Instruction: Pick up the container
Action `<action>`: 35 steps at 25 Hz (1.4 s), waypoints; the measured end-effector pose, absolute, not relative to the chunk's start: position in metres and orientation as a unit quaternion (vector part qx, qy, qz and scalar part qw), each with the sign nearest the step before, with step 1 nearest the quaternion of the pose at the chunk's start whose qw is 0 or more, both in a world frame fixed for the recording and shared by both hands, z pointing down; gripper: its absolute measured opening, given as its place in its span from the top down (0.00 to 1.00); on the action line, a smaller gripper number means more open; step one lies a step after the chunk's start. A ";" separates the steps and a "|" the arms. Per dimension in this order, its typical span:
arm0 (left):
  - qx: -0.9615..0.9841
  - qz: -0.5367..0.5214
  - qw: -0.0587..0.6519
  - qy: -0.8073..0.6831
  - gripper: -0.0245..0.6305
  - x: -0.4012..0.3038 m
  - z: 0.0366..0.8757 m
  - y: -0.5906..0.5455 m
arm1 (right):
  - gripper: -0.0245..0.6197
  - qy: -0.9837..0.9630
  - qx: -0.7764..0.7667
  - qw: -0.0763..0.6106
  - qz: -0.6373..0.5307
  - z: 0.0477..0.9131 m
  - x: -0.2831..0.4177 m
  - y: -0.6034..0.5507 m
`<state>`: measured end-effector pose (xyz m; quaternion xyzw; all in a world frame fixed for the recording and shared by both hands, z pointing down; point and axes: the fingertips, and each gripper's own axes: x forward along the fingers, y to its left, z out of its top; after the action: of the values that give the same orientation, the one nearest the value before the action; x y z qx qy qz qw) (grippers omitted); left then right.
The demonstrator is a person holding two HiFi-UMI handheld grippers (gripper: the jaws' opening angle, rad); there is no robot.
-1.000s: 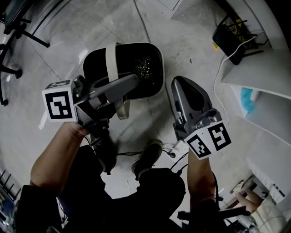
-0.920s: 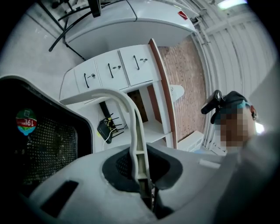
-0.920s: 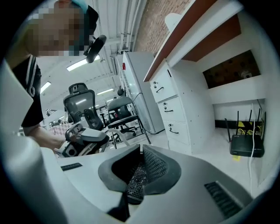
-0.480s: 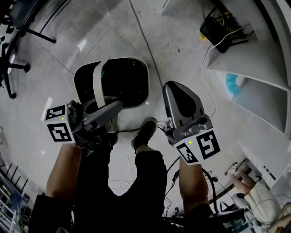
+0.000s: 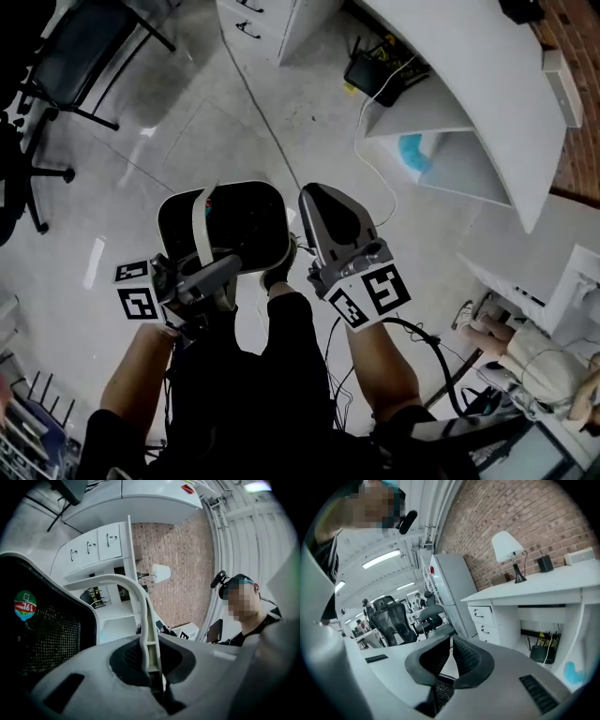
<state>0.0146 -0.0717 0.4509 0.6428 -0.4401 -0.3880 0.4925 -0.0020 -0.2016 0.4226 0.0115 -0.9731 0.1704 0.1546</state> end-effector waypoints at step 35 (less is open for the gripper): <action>0.676 -0.370 0.478 -0.422 0.95 0.049 0.125 -0.095 | 0.93 -0.989 0.052 0.085 0.106 0.110 0.066 -0.207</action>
<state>0.0493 -0.0954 0.1251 0.6756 -0.4220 -0.3704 0.4778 0.0660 -0.2072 0.1098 0.0519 -0.9894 0.1059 0.0850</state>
